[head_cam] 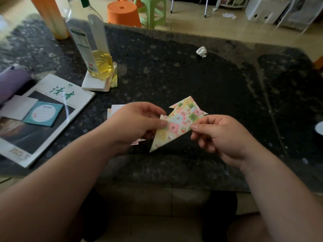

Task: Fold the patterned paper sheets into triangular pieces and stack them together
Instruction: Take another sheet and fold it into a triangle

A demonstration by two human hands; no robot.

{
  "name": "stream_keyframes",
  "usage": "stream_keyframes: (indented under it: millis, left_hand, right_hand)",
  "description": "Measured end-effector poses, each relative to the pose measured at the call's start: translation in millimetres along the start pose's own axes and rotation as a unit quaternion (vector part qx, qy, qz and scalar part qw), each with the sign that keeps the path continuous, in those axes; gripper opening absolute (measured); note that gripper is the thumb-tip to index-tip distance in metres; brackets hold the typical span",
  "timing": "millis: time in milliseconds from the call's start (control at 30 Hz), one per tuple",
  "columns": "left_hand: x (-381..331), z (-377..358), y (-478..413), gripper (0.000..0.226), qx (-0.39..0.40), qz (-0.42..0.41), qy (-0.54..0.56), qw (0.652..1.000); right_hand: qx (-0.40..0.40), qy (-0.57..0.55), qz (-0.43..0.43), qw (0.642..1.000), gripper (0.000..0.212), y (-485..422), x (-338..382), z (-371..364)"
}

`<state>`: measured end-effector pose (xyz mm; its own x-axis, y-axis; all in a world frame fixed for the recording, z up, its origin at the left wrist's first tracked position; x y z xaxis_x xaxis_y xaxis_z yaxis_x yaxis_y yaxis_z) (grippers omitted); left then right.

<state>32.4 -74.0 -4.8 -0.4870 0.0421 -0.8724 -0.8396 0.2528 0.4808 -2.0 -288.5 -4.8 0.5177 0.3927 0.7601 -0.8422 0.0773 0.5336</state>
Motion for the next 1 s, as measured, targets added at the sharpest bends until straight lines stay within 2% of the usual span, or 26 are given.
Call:
stream_keyframes:
  millis: [100,167,233,300,367,433,567,633,700,767,833,900,1000]
  left_hand:
    - [-9,18,-2,0.014,-0.09,-0.024,0.053,0.994]
    - [-11,29,-3,0.009,-0.132,-0.032,0.043,0.99]
    - [-10,39,-5,0.005,-0.161,-0.045,-0.014,0.986]
    - [-4,48,-7,0.01,-0.19,-0.058,-0.146,0.969]
    - [5,56,-10,0.023,-0.198,-0.038,-0.308,0.93]
    - [19,60,-10,0.046,-0.17,0.003,-0.414,0.894]
    - [33,60,-1,0.079,-0.141,0.029,-0.502,0.853]
    - [34,62,2,0.086,-0.147,0.027,-0.512,0.846]
    - [36,65,4,0.092,-0.154,0.026,-0.501,0.851]
    - [38,68,4,0.095,-0.163,0.021,-0.483,0.86]
    - [39,70,4,0.096,-0.167,0.012,-0.474,0.865]
    - [40,71,3,0.094,-0.164,-0.001,-0.468,0.869]
    - [43,73,2,0.089,-0.159,-0.017,-0.476,0.865]
  right_hand:
    - [-0.072,-0.027,-0.035,0.996,0.009,-13,-7,10]
    - [-0.124,-0.005,-0.106,0.987,0.013,-22,-16,20]
    - [-0.159,0.074,-0.161,0.971,0.021,-25,-22,28]
    - [-0.169,0.153,-0.157,0.961,0.024,-25,-21,28]
    - [-0.137,0.201,-0.127,0.962,0.022,-25,-15,17]
    - [-0.084,0.237,-0.1,0.963,0.021,-21,-7,2]
    - [-0.008,0.269,-0.063,0.961,0.022,-18,6,-29]
    - [0.021,0.211,-0.051,0.976,0.016,-20,10,-51]
    - [0.036,0.081,-0.05,0.995,0.013,-24,14,-74]
    - [0.049,-0.063,-0.062,0.995,0.021,-26,20,-93]
    - [0.07,-0.15,-0.072,0.984,0.02,-24,27,-108]
    - [0.087,-0.188,-0.085,0.975,0.014,-24,32,-117]
    - [0.088,-0.188,-0.107,0.972,0.022,-27,35,-124]
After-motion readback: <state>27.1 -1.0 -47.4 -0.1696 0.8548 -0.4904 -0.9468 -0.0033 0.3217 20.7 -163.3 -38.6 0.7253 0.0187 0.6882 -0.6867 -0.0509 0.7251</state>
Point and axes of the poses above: each hand's wrist, its own y-axis away from the middle knuckle, its own z-axis out of the back of the hand, x = y × z, the point moved 4 cm from there along -y, towards the middle knuckle, and after that the axes turned 11 degrees about y, right-handed, at the moved point
